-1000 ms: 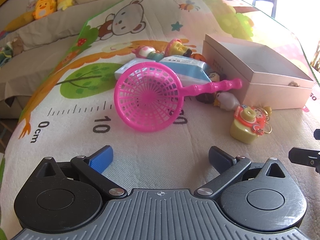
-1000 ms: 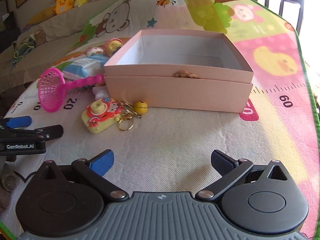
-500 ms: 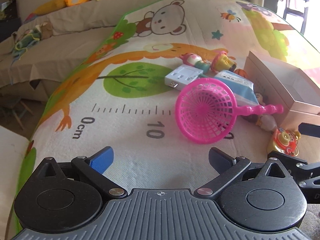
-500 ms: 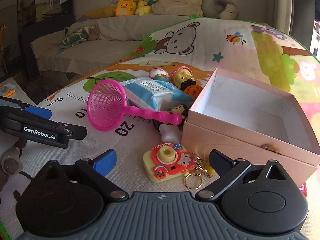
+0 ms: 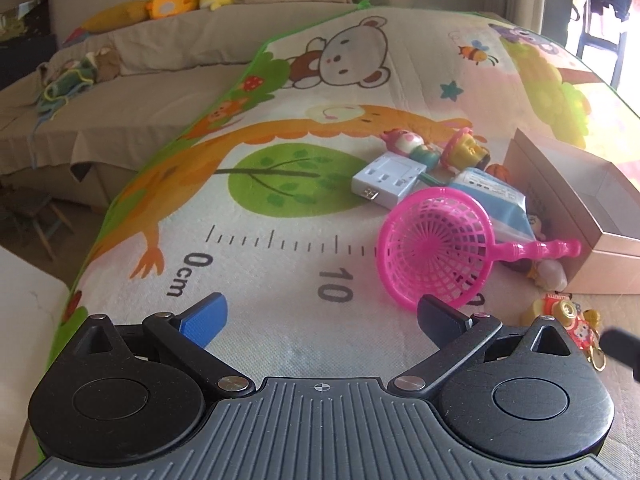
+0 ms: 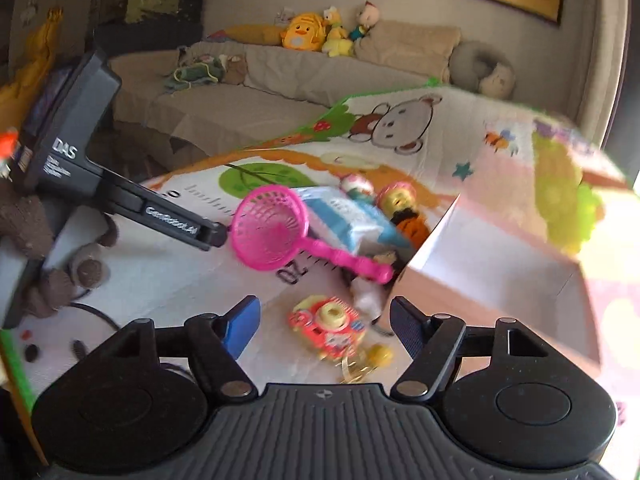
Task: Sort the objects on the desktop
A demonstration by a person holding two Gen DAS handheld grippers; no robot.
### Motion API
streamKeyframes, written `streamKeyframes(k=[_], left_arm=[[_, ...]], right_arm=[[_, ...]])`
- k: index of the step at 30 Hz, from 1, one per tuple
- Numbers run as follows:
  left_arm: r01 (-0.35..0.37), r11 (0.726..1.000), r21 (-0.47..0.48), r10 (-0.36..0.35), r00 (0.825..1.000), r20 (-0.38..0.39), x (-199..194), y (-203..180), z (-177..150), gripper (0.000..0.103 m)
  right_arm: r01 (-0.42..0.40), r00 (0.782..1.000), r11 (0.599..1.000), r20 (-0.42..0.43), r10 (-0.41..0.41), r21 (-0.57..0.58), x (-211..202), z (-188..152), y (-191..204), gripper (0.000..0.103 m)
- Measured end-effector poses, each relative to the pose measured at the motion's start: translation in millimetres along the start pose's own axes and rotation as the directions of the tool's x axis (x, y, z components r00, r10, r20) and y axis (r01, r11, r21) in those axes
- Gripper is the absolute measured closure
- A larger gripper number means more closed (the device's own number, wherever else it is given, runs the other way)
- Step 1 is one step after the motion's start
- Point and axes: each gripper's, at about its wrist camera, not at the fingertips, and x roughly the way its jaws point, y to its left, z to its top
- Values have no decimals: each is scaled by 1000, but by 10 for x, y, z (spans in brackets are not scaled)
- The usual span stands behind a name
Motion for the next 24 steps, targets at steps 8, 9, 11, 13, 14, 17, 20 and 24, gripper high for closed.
streamKeyframes(k=[8, 9, 11, 13, 14, 17, 20, 24], left_arm=[[-27, 1000, -10, 26, 999, -19, 43, 152, -22, 0], [-27, 999, -17, 27, 999, -18, 44, 163, -19, 0], [-16, 999, -34, 15, 1000, -17, 43, 170, -7, 0], [1, 999, -45, -2, 1000, -7, 14, 167, 4, 0], [16, 999, -48, -16, 1000, 1, -7, 155, 14, 0], [66, 997, -42, -65, 998, 27, -92, 103, 41, 0], [104, 994, -36, -102, 994, 46, -164, 59, 56, 0], [139, 990, -32, -138, 989, 46, -194, 32, 43, 0]], right_arm=[[142, 986, 931, -36, -163, -336, 806, 210, 270, 59], [128, 986, 935, -60, -156, -330, 864, 226, 256, 65], [83, 989, 956, -97, -115, -281, 889, 250, 204, 74], [48, 992, 974, -101, -71, -220, 807, 270, 156, 75], [26, 994, 982, -103, -45, -186, 751, 275, 137, 77], [-57, 988, 997, -144, 50, -47, 606, 280, 67, 82], [-187, 959, 972, -189, 212, 139, 468, 229, 4, 88], [-435, 871, 881, -160, 464, 186, 156, 117, 178, 82]])
